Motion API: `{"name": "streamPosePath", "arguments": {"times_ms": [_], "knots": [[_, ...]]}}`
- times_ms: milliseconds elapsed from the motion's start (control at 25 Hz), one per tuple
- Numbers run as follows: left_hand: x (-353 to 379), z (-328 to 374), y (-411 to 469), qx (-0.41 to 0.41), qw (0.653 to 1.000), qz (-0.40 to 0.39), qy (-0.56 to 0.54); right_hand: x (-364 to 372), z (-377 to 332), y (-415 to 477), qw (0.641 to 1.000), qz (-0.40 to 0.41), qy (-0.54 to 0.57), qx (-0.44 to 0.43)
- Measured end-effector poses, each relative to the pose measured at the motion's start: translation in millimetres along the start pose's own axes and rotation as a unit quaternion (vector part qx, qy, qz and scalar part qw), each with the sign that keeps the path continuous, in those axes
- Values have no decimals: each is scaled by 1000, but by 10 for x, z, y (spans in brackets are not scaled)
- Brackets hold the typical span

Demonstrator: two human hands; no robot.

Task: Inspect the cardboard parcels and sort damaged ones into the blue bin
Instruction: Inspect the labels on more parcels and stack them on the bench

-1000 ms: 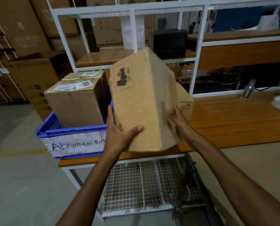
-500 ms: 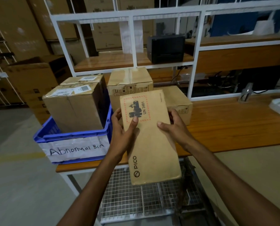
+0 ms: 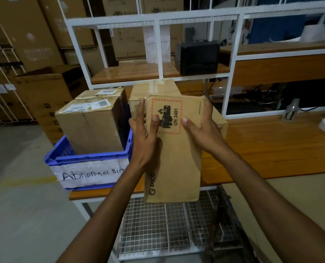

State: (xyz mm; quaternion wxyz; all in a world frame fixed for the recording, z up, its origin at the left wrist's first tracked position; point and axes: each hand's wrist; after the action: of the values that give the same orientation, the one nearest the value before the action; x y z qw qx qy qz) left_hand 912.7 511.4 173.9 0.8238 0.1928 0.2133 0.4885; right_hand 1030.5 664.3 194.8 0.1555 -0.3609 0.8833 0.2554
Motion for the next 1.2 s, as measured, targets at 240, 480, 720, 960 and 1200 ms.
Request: {"name": "streamPosePath", "arguments": {"times_ms": [240,480,720,960,1200], "knots": [[-12,-165,-15,-73,996,-18,-40,113,75,-26,999,3,41,26],[-138,-119,277,-97,994,-23,41,178,-41,87,998,67,-2,13],[-106,-239,158,-86,993,-12,86,182,123,95,998,36,34,35],[-137,-406,-69,-134,983,-83,90,198,279,-36,997,-19,32,61],[-108,-672,-650,-183,969,-82,147,420,602,-472,997,-8,10,74]]}}
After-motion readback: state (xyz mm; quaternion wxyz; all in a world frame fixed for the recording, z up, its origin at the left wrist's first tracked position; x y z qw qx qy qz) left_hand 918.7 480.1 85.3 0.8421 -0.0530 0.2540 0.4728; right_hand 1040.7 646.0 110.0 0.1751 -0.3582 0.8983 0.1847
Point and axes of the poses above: each hand's wrist, its own y-axis towards the middle knuckle, its own x-axis out of the palm, z = x × y
